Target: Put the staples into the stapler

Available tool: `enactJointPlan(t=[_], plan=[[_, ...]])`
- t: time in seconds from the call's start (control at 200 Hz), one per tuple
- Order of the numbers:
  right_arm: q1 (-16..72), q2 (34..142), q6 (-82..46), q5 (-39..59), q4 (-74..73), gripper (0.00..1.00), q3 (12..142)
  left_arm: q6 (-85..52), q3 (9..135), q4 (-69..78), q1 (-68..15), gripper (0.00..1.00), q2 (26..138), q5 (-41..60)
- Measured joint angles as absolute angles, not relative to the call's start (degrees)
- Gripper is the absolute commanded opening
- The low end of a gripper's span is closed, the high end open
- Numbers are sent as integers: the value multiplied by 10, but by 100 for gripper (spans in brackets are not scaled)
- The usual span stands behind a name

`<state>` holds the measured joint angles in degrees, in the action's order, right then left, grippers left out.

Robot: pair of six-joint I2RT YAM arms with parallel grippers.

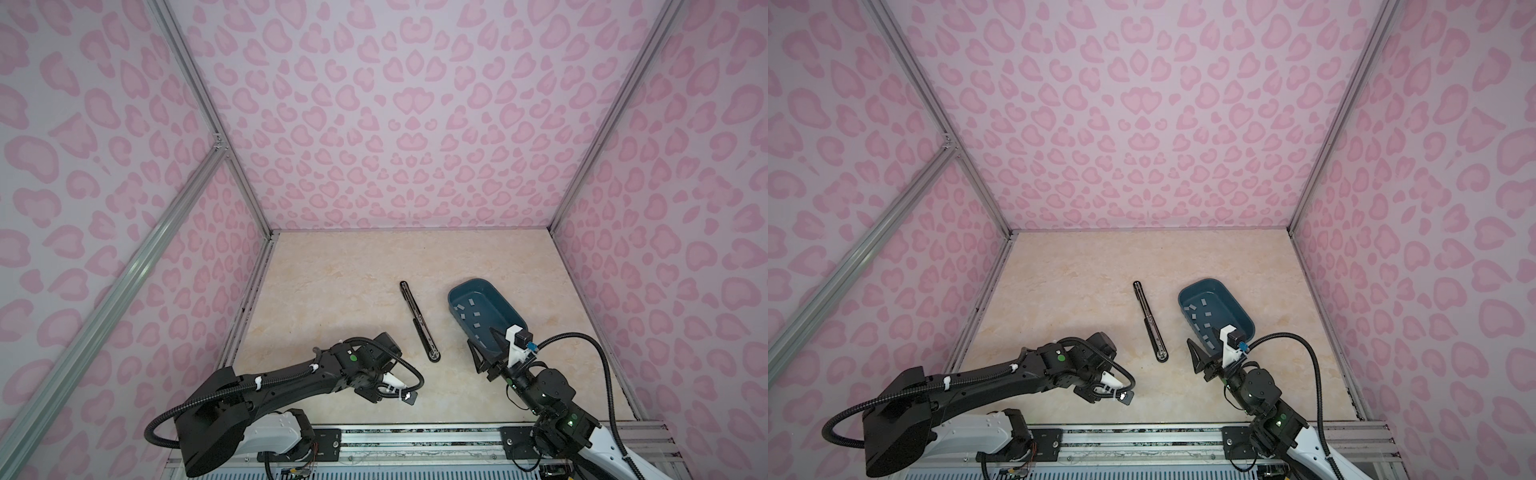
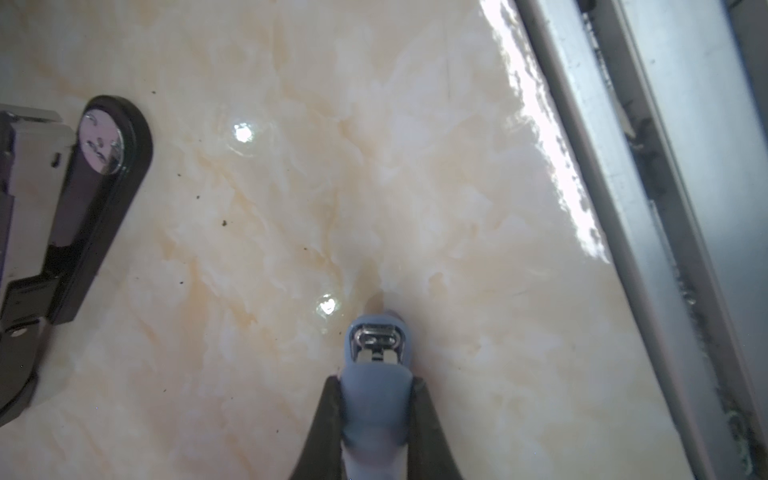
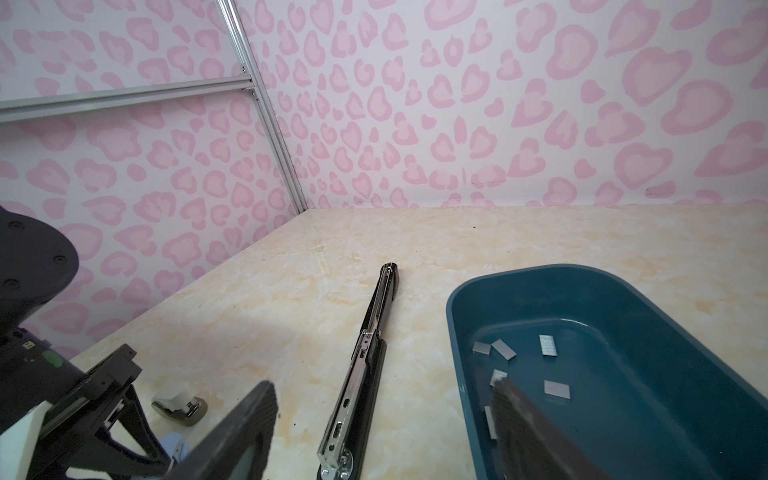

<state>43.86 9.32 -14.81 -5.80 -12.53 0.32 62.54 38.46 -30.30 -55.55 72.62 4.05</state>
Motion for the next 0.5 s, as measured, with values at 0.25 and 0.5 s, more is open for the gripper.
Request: enactJointPlan(t=[0.25,0.5], plan=[[439,201,-148,-42,-166,81,3,603,439,-305,-554,3,705,9],[448,455,-163,2,-233,71,63,578,474,-237,-496,4,646,40]])
